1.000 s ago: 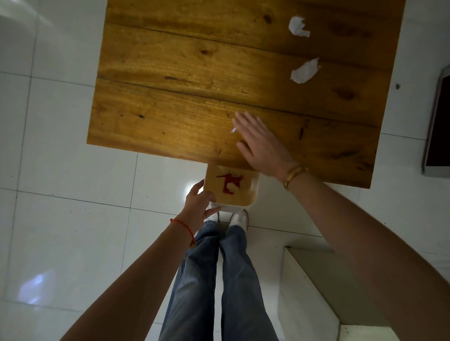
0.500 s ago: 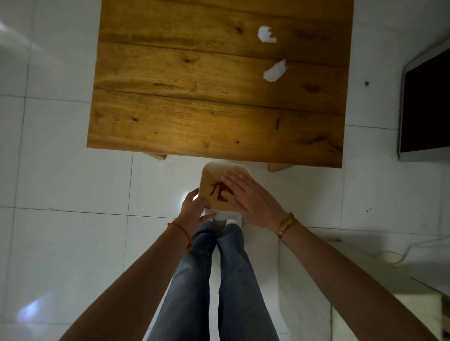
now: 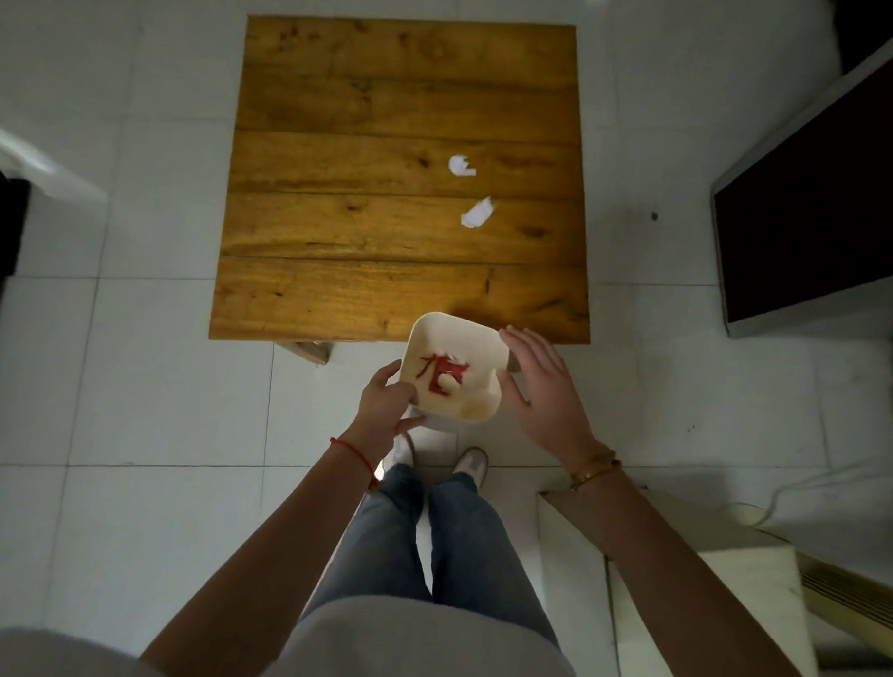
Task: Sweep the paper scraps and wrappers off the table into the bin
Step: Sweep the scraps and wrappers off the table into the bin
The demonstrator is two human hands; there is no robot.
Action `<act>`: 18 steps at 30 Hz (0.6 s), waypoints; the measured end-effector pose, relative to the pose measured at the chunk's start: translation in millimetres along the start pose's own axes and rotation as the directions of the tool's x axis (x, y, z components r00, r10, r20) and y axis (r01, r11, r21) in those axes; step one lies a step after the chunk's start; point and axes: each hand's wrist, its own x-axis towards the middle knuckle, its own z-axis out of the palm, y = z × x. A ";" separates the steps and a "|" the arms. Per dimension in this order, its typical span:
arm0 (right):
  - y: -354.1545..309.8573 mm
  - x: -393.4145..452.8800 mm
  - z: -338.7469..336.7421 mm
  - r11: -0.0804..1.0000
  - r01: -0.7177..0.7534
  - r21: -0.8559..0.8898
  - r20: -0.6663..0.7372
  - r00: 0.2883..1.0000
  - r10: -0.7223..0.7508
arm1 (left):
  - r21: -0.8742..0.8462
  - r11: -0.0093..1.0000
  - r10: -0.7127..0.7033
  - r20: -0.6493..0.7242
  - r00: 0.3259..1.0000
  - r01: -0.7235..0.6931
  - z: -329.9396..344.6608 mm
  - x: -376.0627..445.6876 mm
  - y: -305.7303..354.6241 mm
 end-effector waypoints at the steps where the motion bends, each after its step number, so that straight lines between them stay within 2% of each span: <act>1: 1.9 -3.2 -11.2 1.000 -0.003 0.003 -0.016 1.000 0.003 | 0.004 1.000 0.011 -0.003 1.000 -0.011 4.9 -6.7 5.0; 9: 20.4 -14.3 -83.2 0.998 -0.067 -0.012 -0.099 0.993 0.065 | -0.015 1.000 0.016 0.041 0.999 -0.016 45.1 -39.9 39.6; 18: 37.2 30.1 -126.4 0.997 -0.077 -0.002 -0.086 0.993 0.076 | -0.041 0.998 0.042 0.093 0.995 -0.038 83.7 -37.6 83.5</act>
